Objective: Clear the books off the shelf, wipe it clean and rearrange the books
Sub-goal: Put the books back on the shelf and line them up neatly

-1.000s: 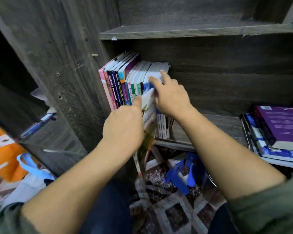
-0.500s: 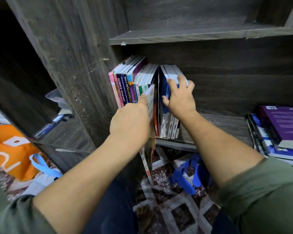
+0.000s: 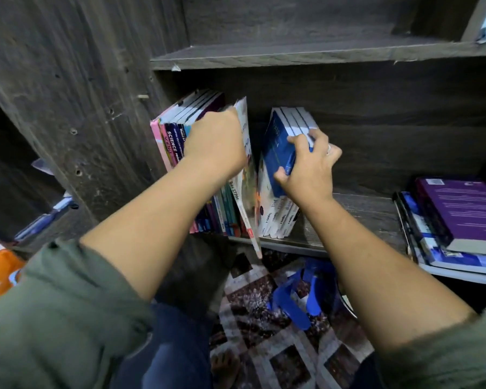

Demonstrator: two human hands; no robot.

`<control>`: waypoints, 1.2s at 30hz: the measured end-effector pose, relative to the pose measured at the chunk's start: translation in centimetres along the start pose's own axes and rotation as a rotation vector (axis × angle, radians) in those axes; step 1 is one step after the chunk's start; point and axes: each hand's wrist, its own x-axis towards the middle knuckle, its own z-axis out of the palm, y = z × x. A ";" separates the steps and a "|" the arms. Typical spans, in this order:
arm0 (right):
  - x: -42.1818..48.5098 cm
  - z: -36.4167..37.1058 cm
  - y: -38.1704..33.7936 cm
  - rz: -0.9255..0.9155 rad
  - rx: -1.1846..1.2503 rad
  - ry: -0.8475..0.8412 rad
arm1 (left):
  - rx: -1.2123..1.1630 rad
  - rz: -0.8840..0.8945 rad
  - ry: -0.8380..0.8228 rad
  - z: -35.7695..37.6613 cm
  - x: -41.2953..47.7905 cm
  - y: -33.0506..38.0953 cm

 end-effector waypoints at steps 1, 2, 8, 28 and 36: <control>0.0 0.0 0.0 -0.001 0.007 0.006 | 0.011 0.001 0.007 0.8 0.4 0.3; 0.0 0.0 0.0 -0.003 0.014 0.014 | 0.017 0.010 0.008 1.8 0.6 0.5; -0.3 0.0 0.3 -0.082 -0.012 0.027 | -0.128 0.159 0.346 8.5 -0.3 -0.7; -6.3 5.7 1.6 0.186 0.370 -0.618 | -0.404 -0.040 0.357 13.3 -3.3 -6.4; -6.7 8.6 0.5 0.214 0.317 -0.414 | -0.216 0.084 0.347 12.4 -1.9 -6.7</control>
